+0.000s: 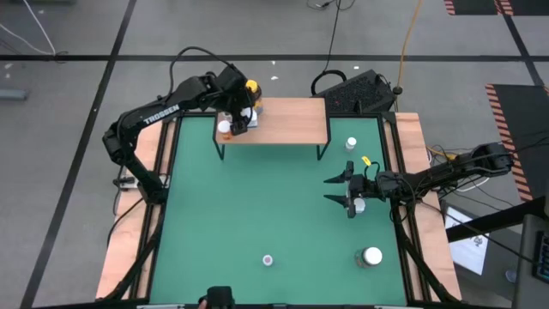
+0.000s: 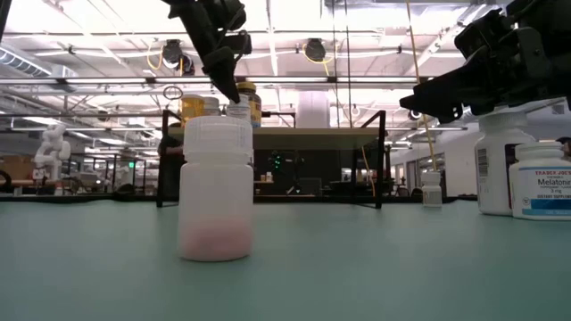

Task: Pick and place medicine bottles onto shelf by color
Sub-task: Put the pink pill bottle on the shelf

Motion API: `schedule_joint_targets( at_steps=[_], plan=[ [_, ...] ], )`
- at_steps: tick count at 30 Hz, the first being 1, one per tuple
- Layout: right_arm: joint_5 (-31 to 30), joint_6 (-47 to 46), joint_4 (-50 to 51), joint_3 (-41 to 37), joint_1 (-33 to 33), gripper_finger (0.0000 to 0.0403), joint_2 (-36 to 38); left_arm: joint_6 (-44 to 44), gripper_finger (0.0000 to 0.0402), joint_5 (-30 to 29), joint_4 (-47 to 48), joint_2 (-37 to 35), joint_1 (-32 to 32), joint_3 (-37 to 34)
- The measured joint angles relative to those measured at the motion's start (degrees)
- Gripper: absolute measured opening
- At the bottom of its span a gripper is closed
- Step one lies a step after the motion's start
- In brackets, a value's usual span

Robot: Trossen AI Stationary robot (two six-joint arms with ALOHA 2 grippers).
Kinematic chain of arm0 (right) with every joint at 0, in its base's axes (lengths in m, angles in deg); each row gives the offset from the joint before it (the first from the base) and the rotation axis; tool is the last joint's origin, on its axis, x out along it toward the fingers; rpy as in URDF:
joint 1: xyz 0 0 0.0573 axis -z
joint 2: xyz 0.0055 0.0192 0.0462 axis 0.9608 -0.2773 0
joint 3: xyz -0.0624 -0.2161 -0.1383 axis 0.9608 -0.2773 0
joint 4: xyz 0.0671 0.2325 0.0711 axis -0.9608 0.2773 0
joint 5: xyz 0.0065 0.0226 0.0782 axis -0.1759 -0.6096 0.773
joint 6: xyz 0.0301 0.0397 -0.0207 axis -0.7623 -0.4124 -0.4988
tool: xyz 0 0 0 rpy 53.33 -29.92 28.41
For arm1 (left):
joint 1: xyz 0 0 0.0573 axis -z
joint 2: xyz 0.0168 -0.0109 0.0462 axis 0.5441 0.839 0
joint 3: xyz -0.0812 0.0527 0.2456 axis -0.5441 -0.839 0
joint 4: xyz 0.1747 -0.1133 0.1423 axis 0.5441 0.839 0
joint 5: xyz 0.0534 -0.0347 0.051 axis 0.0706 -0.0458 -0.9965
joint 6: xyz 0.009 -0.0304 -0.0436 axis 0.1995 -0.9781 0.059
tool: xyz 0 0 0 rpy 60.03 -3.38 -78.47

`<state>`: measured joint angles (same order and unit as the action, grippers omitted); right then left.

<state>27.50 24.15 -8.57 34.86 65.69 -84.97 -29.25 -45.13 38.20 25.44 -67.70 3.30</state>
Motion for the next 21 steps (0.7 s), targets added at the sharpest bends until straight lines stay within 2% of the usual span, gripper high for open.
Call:
schedule_joint_targets(
  at_steps=[9,13,17,21],
  plan=[
    [0.0,-0.1,-0.24,0.0,0.0,0.0226,0.0,-0.26,0.0272,-0.88,-1.5,-3.99,4.03,-0.02],
    [0.0,-0.26,-0.24,0.0,0.0,0.0226,0.0,-3.41,0.0272,-1.23,-1.13,-6.44,7.71,-0.01],
    [0.0,-0.26,-0.22,0.0,0.0,0.0226,0.0,-12.26,0.0271,1.25,-0.11,-8.05,14.11,0.04],
    [0.0,-0.29,-0.24,0.0,0.0,0.0226,0.0,-19.64,0.0271,5.62,-1.15,-6.8,24.38,-0.65]
  ],
)
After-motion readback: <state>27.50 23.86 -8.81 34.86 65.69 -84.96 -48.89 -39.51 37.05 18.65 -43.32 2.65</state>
